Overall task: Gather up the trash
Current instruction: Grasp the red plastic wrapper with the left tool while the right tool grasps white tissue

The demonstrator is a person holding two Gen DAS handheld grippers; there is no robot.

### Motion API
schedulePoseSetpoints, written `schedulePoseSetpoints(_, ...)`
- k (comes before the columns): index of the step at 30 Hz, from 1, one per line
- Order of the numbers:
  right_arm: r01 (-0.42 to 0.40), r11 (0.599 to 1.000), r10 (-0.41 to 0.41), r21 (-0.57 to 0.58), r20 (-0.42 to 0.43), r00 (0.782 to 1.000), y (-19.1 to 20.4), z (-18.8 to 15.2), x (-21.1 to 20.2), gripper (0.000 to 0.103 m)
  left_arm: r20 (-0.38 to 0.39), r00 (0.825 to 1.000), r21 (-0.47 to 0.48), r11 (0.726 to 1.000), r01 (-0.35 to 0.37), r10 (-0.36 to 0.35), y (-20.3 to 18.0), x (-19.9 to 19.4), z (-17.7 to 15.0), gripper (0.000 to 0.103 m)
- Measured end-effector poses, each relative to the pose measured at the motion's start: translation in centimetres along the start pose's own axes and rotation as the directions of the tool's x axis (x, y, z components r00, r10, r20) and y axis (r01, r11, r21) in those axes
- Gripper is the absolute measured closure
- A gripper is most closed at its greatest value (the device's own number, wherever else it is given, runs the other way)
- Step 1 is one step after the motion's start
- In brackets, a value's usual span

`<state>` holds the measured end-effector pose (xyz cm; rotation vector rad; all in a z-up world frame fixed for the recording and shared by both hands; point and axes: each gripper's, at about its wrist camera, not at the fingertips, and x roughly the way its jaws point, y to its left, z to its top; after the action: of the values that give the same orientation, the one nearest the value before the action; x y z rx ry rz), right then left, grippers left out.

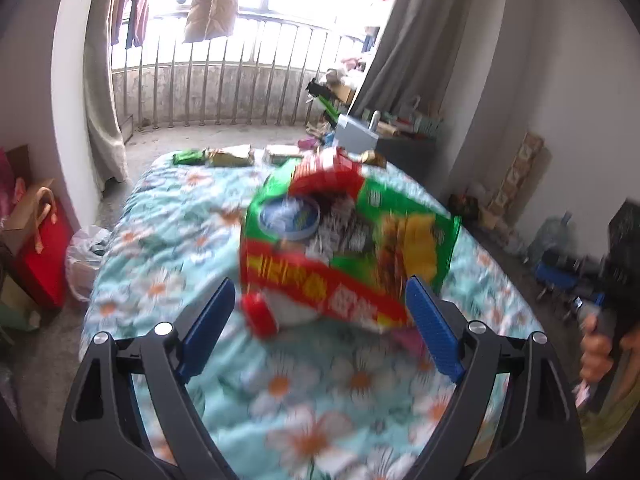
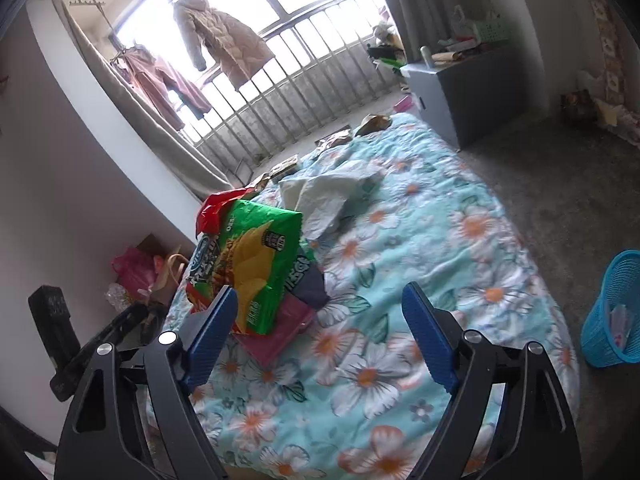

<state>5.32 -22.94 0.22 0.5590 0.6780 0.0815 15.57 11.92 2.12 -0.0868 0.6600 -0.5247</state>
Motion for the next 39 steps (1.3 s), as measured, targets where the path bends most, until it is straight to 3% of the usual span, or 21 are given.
schedulePoseSetpoints(6, -0.054, 0.996, 0.055, 0.065, -0.016, 0.998, -0.4, 1.2, 1.7, 0.026, 0.033, 0.997, -0.031, 0.997, 0.067, -0.066, 0.3, 2.1, 4.1, 0.02)
schedulePoseSetpoints(10, -0.078, 0.991, 0.082, 0.108, -0.029, 0.996, -1.4, 1.9, 2.9, 0.028, 0.009, 0.996, -0.037, 0.995, 0.092, -0.092, 0.1, 5.1, 6.5, 0.02)
schedulePoseSetpoints(16, -0.133, 0.964, 0.145, 0.228, -0.036, 0.989, -4.0, 3.7, 4.8, 0.034, -0.058, 0.998, -0.049, 0.999, 0.022, -0.025, -0.1, 10.2, 9.1, 0.02)
schedulePoseSetpoints(22, -0.184, 0.931, 0.216, 0.314, -0.069, 0.974, -6.2, 5.8, 8.1, 0.035, -0.101, 0.994, 0.008, 1.0, -0.029, 0.03, -0.7, 13.6, 9.7, 0.021)
schedulePoseSetpoints(26, -0.211, 0.899, 0.273, 0.383, -0.113, 0.955, -7.8, 8.1, 11.5, 0.035, -0.12, 0.992, 0.014, 0.999, -0.031, 0.033, -0.8, 14.3, 9.3, 0.032)
schedulePoseSetpoints(29, -0.201, 0.88, 0.288, 0.43, -0.148, 0.946, -8.9, 9.7, 14.6, 0.035, -0.138, 0.99, -0.006, 0.999, -0.036, 0.035, -0.3, 14.9, 9.2, 0.044)
schedulePoseSetpoints(34, -0.149, 0.847, 0.288, 0.51, -0.204, 0.936, -10.1, 11.5, 19.9, 0.04, -0.137, 0.989, -0.019, 0.999, -0.05, 0.047, 0.2, 14.9, 8.8, 0.049)
schedulePoseSetpoints(39, -0.072, 0.914, 0.196, 0.399, -0.278, 0.94, -7.6, 13.0, 22.6, 0.04, -0.125, 0.99, 0.001, 0.998, -0.062, 0.061, 0.1, 14.6, 8.7, 0.052)
